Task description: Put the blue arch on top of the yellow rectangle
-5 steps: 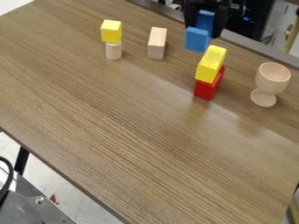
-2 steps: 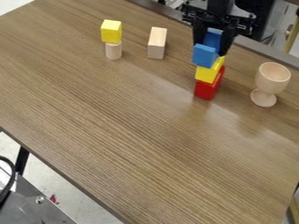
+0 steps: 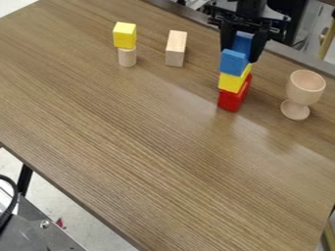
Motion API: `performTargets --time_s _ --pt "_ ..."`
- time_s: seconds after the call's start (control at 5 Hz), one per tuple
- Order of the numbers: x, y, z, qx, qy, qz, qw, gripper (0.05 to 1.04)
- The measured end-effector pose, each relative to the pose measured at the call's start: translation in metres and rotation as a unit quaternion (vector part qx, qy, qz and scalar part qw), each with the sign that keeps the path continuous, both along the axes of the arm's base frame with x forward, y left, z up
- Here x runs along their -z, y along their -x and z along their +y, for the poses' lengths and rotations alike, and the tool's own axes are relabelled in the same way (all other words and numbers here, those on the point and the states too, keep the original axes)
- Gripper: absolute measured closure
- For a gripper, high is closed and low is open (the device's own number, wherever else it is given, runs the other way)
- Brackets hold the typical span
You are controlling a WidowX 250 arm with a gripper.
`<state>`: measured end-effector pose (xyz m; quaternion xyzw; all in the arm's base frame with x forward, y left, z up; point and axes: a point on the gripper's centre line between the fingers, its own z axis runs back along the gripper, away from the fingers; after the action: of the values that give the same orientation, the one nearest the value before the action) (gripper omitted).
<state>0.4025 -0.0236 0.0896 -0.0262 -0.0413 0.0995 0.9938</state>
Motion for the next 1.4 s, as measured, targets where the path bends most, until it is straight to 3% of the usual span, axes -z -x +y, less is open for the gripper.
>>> performTargets --time_s 0.4,0.6,0.8,1.2,1.4 --pt "0.000 -0.002 0.000 -0.005 -0.001 -0.001 1.0000 0.466" --pt "0.001 -0.001 0.001 -0.007 -0.008 0.002 0.9999 0.171" --pt "0.001 -0.001 -0.002 -0.004 -0.010 0.000 0.9999 0.081" --pt "0.004 0.000 -0.004 -0.003 -0.013 0.003 0.9999 0.084" --pt "-0.017 0.006 -0.001 -0.011 -0.013 -0.018 0.9997 0.084"
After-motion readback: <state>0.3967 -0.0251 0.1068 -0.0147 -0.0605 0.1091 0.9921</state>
